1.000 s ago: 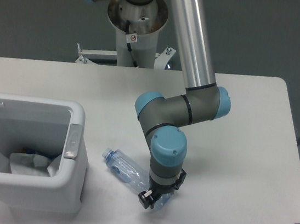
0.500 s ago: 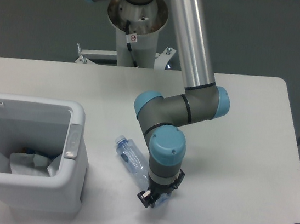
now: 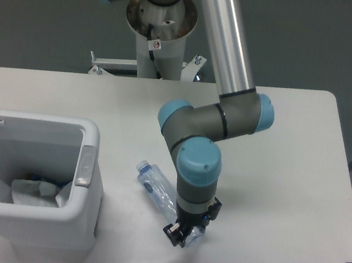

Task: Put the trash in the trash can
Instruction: 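Lift the bottle and carry it over the trash bin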

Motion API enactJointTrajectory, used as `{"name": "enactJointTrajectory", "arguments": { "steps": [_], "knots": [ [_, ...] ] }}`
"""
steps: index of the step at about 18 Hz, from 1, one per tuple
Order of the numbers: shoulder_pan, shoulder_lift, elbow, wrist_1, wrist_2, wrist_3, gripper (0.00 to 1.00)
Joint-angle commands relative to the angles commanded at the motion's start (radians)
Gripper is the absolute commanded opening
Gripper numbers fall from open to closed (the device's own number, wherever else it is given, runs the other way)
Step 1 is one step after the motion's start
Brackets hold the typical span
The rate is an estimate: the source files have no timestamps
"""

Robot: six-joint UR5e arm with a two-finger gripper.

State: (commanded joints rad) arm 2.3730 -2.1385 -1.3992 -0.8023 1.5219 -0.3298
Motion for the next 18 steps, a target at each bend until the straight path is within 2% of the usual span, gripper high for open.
{"name": "enactJointTrajectory", "arguments": {
  "steps": [3,7,10,12,15,18],
  "knots": [
    [0.032,0.048,0.071,0.002,-0.057,-0.009,0.62],
    [0.089,0.132,0.185,0.005,-0.270,-0.058,0.62],
    [0.097,0.155,0.242,0.006,-0.359,-0.060,0.62],
    [0.095,0.175,0.265,0.012,-0.402,-0.052,0.62],
    [0.072,0.193,0.270,0.101,-0.460,-0.037,0.62],
    [-0.009,0.196,0.264,0.114,-0.462,0.084,0.62]
  ]
}}
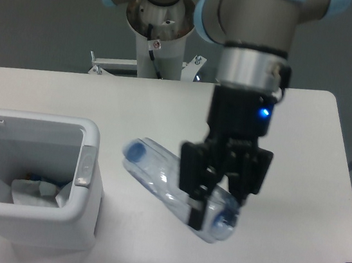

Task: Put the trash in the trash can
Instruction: 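Lift the bottle and carry it over the trash bin, then lower the bottle into the bin and open the gripper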

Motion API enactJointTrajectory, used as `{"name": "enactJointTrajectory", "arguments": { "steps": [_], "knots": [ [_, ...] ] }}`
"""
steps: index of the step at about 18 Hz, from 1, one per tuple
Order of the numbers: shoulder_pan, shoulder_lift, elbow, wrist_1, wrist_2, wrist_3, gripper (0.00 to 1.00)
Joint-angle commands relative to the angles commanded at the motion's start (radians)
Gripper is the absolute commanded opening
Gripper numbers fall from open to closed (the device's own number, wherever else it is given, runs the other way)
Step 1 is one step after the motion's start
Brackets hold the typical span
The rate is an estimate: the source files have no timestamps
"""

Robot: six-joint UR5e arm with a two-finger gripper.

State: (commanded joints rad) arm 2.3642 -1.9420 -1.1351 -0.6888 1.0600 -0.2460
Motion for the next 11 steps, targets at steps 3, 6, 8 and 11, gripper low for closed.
{"name": "enactJointTrajectory", "arguments": {
  "steps": [3,6,8,11],
  "knots": [
    [-0.081,0.000,-0.006,0.000,0.000,0.117,0.62],
    [-0.135,-0.005,-0.008,0.002,0.000,0.154,0.62],
    [-0.177,-0.005,-0.037,0.000,0.000,0.186,0.62],
    [-0.223,0.006,-0.112,0.000,0.000,0.272,0.64]
  ]
}}
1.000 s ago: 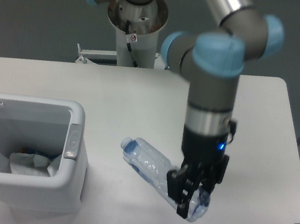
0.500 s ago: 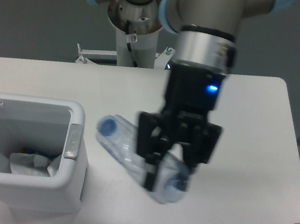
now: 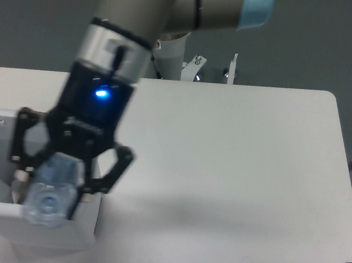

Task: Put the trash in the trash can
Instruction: 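Lower the bottle into the bin and open the gripper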

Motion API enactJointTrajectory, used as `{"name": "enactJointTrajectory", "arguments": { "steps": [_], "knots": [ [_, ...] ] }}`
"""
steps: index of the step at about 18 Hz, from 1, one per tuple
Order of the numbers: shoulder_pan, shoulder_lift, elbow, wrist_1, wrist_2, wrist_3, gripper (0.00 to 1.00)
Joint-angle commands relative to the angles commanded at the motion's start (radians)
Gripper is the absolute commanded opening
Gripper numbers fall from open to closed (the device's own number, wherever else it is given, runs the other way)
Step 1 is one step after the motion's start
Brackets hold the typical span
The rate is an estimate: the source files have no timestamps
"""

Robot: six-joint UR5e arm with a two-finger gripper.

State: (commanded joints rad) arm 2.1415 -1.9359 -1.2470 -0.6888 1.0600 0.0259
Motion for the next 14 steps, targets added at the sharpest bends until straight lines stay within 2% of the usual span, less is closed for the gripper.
{"name": "enactJointTrajectory", "arguments": {
  "steps": [1,3,6,9,12,14],
  "knots": [
    [-0.002,-0.001,-0.002,0.000,0.000,0.005,0.71],
    [0.000,0.002,0.000,0.000,0.003,0.019,1.00],
    [0.012,0.043,-0.003,-0.003,0.011,0.009,1.00],
    [0.102,0.092,-0.035,-0.012,0.092,0.006,1.00],
    [0.156,0.120,-0.046,-0.020,0.268,0.019,1.00],
    [0.170,0.120,-0.058,-0.086,0.313,0.040,1.00]
  ]
}}
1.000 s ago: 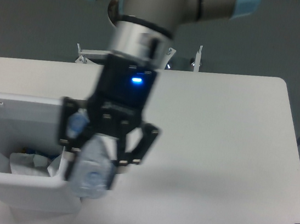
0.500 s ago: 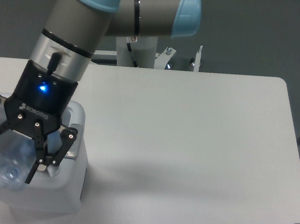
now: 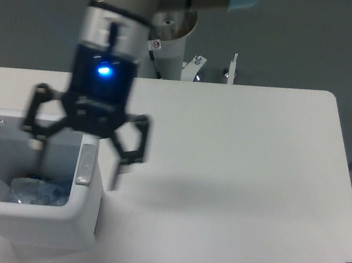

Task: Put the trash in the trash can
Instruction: 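Lower the bottle into the bin and open the gripper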

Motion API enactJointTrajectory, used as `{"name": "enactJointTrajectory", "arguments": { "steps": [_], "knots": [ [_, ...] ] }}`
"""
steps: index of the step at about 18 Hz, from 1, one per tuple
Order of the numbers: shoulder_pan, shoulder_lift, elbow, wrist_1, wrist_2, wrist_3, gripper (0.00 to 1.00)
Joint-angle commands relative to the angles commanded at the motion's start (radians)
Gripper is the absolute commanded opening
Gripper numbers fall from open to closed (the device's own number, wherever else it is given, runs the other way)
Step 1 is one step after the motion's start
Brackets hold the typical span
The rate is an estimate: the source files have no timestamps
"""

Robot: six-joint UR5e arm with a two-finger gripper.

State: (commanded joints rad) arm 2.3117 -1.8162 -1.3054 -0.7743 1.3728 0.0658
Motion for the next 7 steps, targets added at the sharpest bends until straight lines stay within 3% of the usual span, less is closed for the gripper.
{"name": "enactJointTrajectory", "arguments": {
  "steps": [5,7],
  "knots": [
    [0.054,0.032,-0.029,-0.209,0.127,0.395,1.00],
    [0.080,0.035,-0.035,-0.255,0.137,0.466,1.00]
  ]
}}
